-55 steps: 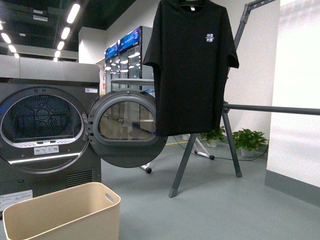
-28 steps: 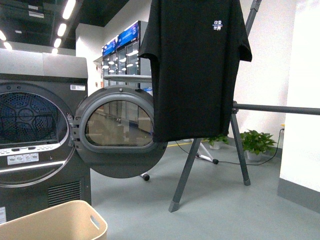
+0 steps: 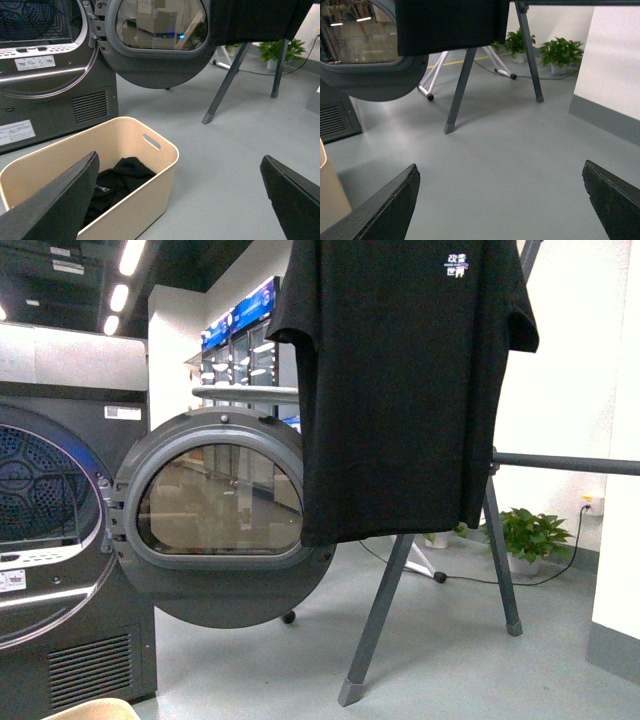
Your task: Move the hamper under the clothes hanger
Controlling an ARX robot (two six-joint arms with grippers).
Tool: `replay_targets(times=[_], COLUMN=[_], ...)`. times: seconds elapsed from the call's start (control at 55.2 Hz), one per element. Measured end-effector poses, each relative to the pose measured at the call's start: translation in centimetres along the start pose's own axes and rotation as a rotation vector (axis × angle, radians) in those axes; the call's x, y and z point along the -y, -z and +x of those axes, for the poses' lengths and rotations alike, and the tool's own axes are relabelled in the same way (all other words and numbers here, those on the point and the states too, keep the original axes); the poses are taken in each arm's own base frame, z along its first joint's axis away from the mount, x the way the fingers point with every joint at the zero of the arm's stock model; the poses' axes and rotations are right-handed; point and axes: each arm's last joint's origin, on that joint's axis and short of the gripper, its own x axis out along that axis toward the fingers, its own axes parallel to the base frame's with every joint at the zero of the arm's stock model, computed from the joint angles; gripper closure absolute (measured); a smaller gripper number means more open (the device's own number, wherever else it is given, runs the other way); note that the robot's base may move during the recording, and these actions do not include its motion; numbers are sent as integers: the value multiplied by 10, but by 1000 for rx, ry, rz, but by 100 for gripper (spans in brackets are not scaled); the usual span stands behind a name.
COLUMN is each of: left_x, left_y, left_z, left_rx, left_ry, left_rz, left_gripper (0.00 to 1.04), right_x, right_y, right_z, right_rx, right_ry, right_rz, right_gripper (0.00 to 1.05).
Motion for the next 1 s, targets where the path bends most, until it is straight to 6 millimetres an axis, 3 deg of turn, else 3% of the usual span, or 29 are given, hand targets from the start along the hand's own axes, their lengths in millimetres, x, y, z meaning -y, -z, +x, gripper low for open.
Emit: replay_targets(times=[0.996], left_x=[0], left_y=[0], left_z=[0], left_rx=[-1], left_ry=[-5], left_rz=[0], left_gripper=[7], right_x=[0], right_y=[0], right_z=[0], right_rx=[0], right_ry=[-3], right_rz=[0], right_gripper=[8])
